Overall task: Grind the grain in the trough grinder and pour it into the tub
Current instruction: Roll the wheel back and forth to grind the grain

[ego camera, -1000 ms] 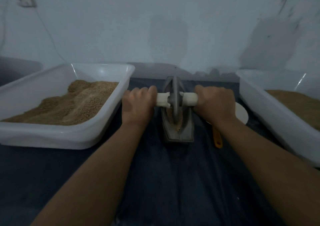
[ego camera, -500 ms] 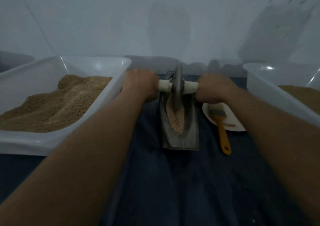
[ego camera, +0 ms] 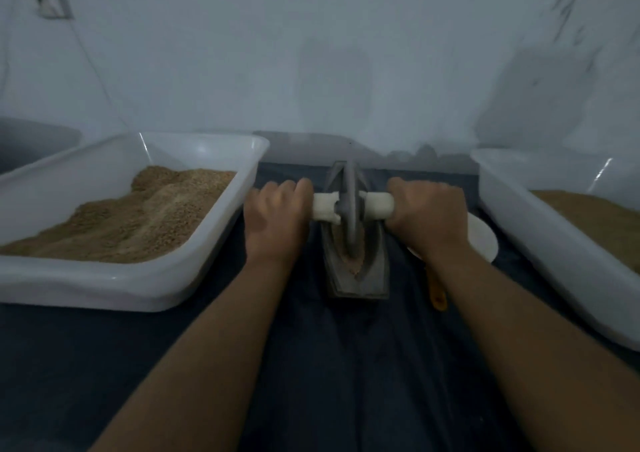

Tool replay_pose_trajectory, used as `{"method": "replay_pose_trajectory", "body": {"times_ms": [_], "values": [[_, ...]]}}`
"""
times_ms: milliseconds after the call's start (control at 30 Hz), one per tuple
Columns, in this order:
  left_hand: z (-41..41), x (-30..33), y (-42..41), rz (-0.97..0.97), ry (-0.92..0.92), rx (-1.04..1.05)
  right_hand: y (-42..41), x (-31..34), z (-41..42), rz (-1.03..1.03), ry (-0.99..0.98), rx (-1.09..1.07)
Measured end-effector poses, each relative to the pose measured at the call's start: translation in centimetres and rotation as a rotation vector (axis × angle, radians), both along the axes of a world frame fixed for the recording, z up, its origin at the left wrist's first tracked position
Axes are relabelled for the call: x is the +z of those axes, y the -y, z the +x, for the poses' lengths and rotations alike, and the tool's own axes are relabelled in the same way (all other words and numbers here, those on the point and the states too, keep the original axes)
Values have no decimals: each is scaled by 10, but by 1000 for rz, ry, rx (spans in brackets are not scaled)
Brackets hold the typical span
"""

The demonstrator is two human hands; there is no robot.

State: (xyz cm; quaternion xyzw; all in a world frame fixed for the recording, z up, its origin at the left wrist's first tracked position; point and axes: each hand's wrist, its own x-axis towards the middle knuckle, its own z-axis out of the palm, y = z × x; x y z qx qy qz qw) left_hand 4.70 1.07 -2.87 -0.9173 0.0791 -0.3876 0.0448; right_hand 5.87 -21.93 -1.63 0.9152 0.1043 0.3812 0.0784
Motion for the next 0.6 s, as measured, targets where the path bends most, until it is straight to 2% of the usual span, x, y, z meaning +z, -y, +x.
{"method": "replay_pose_trajectory", "body": {"times_ms": [100, 233, 300, 367, 467, 533, 600], "values": [[-14, -1, -2, 15, 84, -44, -1, -9, -18, 59, 112, 44], [-12, 3, 2, -12, 64, -56, 0, -10, -15, 77, 155, 39], [2, 4, 2, 10, 36, -47, 2, -12, -8, 84, 115, 17], [20, 8, 4, 53, -14, -15, 7, -7, 7, 53, -13, -44], [54, 17, 4, 79, -125, 11, 9, 19, 40, 34, -419, -86], [78, 29, 4, 83, -268, 36, 6, 39, 63, 39, -667, -98], [99, 41, 5, 92, -452, 26, 4, 47, 81, 53, -764, -107]]}}
